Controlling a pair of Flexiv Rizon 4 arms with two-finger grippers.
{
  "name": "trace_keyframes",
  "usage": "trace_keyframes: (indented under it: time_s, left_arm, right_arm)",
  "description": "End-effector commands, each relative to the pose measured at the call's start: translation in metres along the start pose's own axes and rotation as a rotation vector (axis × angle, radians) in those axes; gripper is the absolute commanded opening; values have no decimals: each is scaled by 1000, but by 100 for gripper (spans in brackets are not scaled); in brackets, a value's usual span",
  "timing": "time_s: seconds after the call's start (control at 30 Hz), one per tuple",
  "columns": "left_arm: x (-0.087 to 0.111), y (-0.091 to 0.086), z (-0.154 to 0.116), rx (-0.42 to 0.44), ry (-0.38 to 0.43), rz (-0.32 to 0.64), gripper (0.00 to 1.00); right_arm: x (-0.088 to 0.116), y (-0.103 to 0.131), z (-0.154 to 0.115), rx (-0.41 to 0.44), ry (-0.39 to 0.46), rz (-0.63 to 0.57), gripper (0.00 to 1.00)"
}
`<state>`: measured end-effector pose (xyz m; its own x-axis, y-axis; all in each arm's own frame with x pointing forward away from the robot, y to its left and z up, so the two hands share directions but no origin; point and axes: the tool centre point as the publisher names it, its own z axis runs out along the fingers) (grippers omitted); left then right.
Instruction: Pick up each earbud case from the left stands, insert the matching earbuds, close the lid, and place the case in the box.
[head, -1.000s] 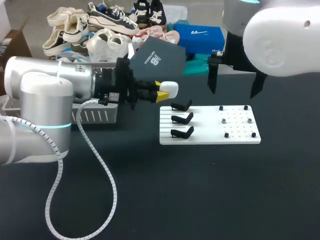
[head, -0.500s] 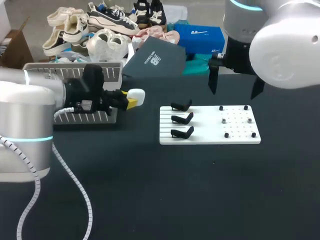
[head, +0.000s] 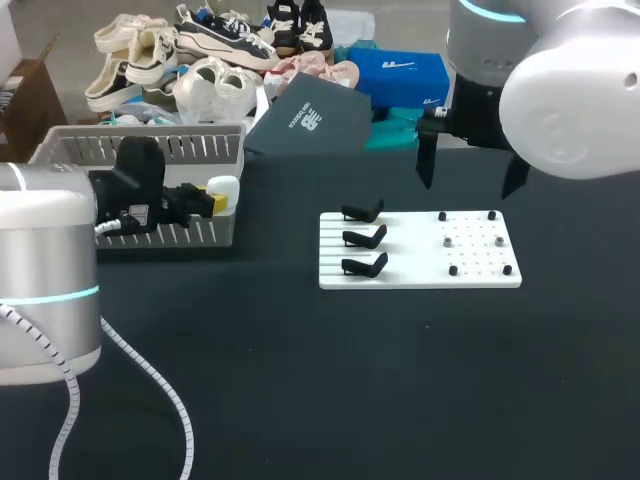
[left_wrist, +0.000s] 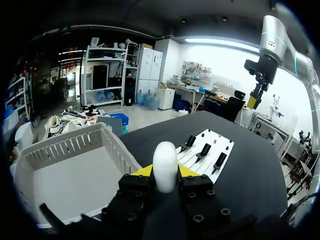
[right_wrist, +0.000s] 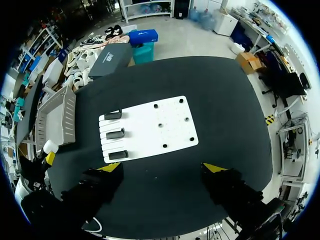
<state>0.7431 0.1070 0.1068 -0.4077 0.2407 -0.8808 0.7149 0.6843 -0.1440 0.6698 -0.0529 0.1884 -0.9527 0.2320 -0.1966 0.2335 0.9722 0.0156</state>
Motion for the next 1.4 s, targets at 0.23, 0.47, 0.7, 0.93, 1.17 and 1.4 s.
trace_keyframes:
  time_s: [0.23,0.47,0.7,0.93,1.17,1.4]
  left_arm:
    - [-13,39,-7,-417,16,0,0]
    - [-12,64,-9,-445,52,-40,0]
    - [-12,80,-11,-469,67,-56,100]
    - [-26,62,-12,-408,29,3,100]
    - [-40,7,4,-202,-9,77,100]
    - [-43,-42,19,-20,-25,90,100]
  right_arm:
    - [3,-1,0,-2,-8,3,100]
    - [3,-1,0,-2,-8,3,100]
    - [3,-1,0,-2,-8,3,100]
    - [3,-1,0,-2,-8,3,100]
    - [3,-1,0,-2,-8,3,100]
    - [3,-1,0,-2,-8,3,100]
